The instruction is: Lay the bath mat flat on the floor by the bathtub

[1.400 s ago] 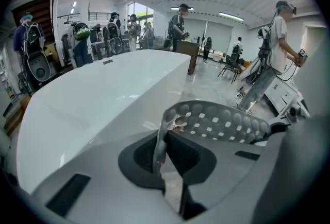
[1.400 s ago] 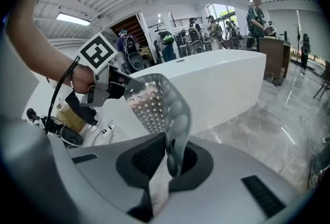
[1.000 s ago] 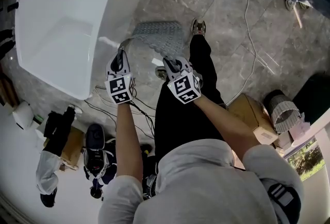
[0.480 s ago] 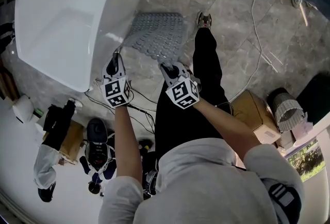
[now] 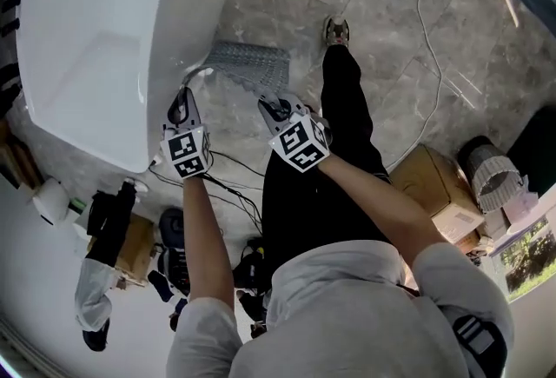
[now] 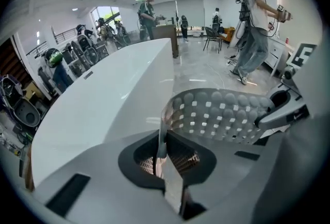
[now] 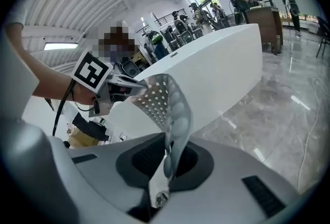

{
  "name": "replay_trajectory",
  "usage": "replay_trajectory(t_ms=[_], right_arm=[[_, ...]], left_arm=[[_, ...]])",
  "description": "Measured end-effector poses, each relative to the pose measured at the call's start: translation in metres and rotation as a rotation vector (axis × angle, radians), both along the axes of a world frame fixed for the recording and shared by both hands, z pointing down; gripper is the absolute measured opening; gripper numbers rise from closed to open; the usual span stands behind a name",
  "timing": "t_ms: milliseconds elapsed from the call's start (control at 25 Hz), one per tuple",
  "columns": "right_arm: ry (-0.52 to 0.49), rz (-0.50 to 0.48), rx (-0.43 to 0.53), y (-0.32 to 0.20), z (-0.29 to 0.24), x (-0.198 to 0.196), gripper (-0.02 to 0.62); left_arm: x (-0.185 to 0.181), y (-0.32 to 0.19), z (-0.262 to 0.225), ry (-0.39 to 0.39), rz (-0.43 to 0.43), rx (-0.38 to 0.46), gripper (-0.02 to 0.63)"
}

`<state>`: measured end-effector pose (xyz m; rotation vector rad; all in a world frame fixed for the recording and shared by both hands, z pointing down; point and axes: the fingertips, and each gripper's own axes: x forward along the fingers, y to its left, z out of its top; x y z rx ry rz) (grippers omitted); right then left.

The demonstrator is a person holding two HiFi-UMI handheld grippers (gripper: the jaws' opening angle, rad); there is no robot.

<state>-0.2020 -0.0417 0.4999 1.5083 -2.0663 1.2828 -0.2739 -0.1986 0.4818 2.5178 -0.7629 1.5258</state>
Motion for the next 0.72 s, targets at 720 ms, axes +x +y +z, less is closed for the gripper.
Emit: replay_trajectory(t_ms=[720], right_arm=[[0.034, 0.224, -0.098, -0.044, 0.08, 0.204, 0.023]], left_arm=[[0.216, -0.056, 0.085, 0.055, 0.241, -0.095, 0.029]])
